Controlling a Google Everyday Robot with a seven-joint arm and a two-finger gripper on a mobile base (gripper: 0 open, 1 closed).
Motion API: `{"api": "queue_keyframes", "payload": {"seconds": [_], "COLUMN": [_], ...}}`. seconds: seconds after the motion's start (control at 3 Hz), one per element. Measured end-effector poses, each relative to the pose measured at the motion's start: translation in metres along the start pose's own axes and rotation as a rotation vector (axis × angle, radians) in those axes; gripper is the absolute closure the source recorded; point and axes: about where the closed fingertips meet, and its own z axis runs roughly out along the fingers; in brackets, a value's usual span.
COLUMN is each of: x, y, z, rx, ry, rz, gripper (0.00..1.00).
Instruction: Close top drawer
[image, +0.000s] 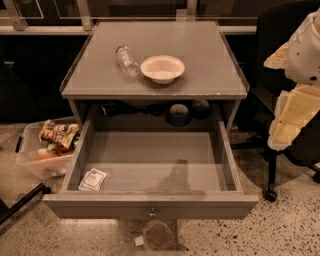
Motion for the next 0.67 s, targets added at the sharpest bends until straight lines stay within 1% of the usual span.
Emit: {"api": "queue_keyframes", "payload": {"seconds": [0.33, 0.67], "x": [0.0, -0.002], "y": [0.0, 0.003], "z": [0.0, 0.014], "rx": [0.0, -0.001], "ry": [0.0, -0.031], "rz": [0.0, -0.011], "gripper": [0.0, 0.0]}}
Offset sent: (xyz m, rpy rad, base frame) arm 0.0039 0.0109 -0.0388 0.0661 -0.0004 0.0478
